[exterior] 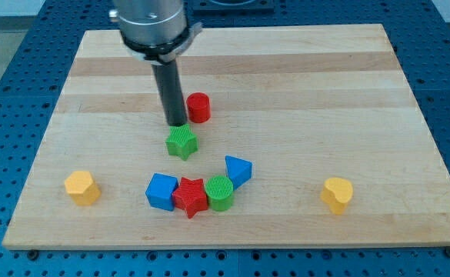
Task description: Point at red star
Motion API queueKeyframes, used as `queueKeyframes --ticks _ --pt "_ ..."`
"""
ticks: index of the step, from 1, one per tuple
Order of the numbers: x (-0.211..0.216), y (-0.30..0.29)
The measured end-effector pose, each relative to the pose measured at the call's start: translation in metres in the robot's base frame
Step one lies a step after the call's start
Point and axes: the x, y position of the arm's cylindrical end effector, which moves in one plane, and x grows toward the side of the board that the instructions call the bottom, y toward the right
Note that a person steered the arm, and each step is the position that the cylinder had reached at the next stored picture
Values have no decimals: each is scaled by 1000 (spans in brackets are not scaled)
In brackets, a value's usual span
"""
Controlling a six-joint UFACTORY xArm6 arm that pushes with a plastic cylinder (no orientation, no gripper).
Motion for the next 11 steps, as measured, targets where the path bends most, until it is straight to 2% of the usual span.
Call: queueKeyframes --ticks 1,3,4,5,7,9,10,11 --pt "-2 5" --pt "-5 -121" --pt "30 -133" --pt "61 -119" --pt "97 -85" --pt "169 -82" --pt "192 -46" --pt "191 -1"
